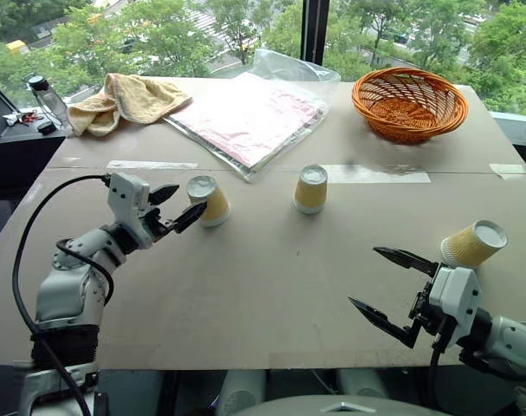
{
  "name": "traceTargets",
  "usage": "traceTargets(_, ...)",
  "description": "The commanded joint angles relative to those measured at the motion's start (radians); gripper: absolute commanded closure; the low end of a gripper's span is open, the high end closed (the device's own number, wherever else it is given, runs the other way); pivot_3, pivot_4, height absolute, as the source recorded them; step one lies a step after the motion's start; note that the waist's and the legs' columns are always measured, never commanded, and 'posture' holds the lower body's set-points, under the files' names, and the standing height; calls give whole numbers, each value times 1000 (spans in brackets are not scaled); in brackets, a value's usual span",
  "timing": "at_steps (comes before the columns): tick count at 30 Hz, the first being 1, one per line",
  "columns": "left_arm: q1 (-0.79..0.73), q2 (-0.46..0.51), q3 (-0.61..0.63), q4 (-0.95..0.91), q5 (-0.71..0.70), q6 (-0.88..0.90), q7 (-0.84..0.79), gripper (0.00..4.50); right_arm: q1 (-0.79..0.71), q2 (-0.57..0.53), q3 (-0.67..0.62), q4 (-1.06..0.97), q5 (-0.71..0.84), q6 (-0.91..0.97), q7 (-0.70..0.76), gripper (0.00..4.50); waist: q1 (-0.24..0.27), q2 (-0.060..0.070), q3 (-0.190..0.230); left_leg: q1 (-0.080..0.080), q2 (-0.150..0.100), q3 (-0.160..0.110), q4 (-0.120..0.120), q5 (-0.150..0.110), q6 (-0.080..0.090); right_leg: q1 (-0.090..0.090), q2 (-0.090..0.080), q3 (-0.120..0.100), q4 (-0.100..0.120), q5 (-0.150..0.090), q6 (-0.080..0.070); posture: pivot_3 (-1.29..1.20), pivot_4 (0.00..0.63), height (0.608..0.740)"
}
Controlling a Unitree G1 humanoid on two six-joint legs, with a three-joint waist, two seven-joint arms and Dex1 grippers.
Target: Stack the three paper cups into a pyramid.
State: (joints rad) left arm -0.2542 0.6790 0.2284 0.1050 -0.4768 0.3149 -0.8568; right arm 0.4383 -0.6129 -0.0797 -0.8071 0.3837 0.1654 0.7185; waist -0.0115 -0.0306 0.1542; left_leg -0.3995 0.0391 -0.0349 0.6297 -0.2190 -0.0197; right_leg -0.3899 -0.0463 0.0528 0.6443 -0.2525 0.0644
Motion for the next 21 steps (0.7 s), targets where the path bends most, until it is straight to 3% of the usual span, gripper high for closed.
traceTargets(1, -70, 2, -32, 69, 44, -48, -34, 0, 20, 16, -18, -34, -13, -27, -24, 56, 0, 0, 0, 0, 0, 0, 0, 0, 0, 0, 0, 0, 0, 0, 1, 0, 150, 740)
traceTargets(4, -116, -6, -59, 142, 70, -84, -69, 701, 47, 29, -17, -55, -27, -28, -43, 0, 0, 0, 0, 0, 0, 0, 0, 0, 0, 0, 0, 0, 0, 1, 1, 0, 150, 740)
traceTargets(7, -133, -6, -73, 170, 80, -121, -122, 2132, 80, 41, -21, -76, -42, -30, -64, 0, -1, 0, 0, 0, 0, 0, 0, 0, 0, 0, 0, 0, 0, 1, 2, 0, 150, 740)
traceTargets(13, -129, -31, -135, 40, -13, -49, -293, 2231, 129, 69, -6, -91, -80, -41, -101, 0, 2, 0, 0, -1, 0, 0, 0, 0, 0, 0, 0, 0, 0, 1, 1, 0, 150, 740)
traceTargets(21, -173, -149, -279, -59, 31, -8, -266, 2231, 237, 116, -17, -65, -117, -96, -122, 0, 1, 0, 0, -1, 0, -1, 1, 0, 0, 0, 0, 0, 0, 1, 2, 0, 150, 740)
